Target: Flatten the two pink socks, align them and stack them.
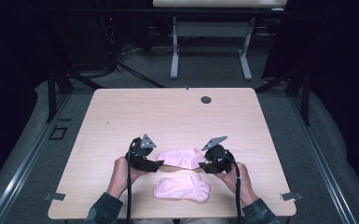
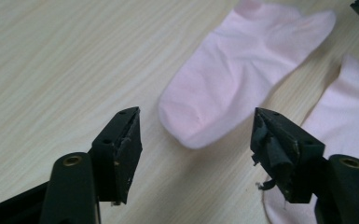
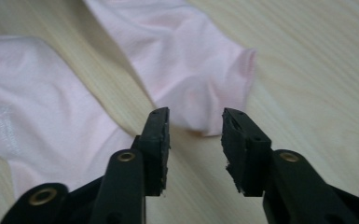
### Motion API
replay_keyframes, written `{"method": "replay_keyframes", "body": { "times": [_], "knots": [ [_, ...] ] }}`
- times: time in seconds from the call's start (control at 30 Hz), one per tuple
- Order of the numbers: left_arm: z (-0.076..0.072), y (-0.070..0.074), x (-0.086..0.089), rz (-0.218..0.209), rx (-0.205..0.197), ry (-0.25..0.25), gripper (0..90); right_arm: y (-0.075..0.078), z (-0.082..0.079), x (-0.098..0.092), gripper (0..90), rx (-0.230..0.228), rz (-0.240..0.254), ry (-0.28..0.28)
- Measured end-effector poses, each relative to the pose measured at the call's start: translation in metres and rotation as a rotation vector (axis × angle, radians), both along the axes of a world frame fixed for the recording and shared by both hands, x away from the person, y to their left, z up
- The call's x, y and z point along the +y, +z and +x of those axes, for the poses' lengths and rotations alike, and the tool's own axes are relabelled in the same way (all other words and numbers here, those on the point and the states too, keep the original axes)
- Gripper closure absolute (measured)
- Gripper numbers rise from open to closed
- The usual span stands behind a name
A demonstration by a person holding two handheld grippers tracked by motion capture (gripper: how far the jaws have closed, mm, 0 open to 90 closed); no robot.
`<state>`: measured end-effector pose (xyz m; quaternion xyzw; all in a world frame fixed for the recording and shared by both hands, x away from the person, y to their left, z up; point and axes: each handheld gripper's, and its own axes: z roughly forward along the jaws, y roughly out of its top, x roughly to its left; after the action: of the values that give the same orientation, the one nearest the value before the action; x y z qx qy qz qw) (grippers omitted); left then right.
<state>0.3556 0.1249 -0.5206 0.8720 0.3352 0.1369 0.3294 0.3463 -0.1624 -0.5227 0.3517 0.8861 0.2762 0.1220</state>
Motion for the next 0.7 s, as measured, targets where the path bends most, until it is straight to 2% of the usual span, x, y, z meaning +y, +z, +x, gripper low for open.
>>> {"method": "replay_keyframes", "body": {
  "times": [0.1, 0.13, 0.2, 0.23, 0.3, 0.33, 0.43, 0.47, 0.5, 0.63, 0.7],
  "knots": [
    [0.005, 0.001, 0.005, -0.006, 0.009, 0.051, 31.1, 0.003, 0.004, -0.004, 57.4, -0.005, 0.017, -0.021],
    [0.01, -0.002, 0.006, -0.008, 0.025, 0.09, 31.2, 0.004, 0.01, -0.005, 57.4, -0.003, 0.024, -0.036],
    [0.012, -0.004, 0.007, -0.009, 0.033, 0.108, 31.3, 0.004, 0.013, -0.005, 57.8, 0.002, 0.018, -0.042],
    [0.017, -0.009, 0.008, -0.01, 0.062, 0.135, 32.5, 0.001, 0.02, -0.004, 59.2, 0.011, 0.033, -0.061],
    [0.02, -0.011, 0.008, -0.002, 0.066, 0.147, 33.6, 0.0, 0.024, -0.003, 59.3, 0.01, 0.028, -0.064],
    [0.027, -0.015, 0.007, 0.0, 0.097, 0.161, 34.7, -0.003, 0.032, -0.002, 60.7, 0.02, 0.029, -0.072],
    [0.033, -0.016, 0.006, -0.001, 0.112, 0.173, 36.1, -0.008, 0.04, 0.001, 61.6, 0.038, 0.019, -0.086],
    [0.036, -0.017, 0.005, -0.004, 0.118, 0.173, 37.8, -0.013, 0.046, 0.004, 62.2, 0.067, 0.006, -0.088],
    [0.038, -0.017, 0.003, 0.001, 0.123, 0.174, 38.6, -0.016, 0.048, 0.005, 62.4, 0.074, 0.007, -0.089],
    [0.043, -0.023, -0.004, 0.043, 0.178, 0.153, 40.9, -0.021, 0.051, 0.008, 62.5, 0.097, -0.023, -0.089],
    [0.042, -0.025, -0.007, 0.057, 0.192, 0.141, 42.7, -0.023, 0.051, 0.01, 62.5, 0.101, -0.031, -0.086]
  ]
}}
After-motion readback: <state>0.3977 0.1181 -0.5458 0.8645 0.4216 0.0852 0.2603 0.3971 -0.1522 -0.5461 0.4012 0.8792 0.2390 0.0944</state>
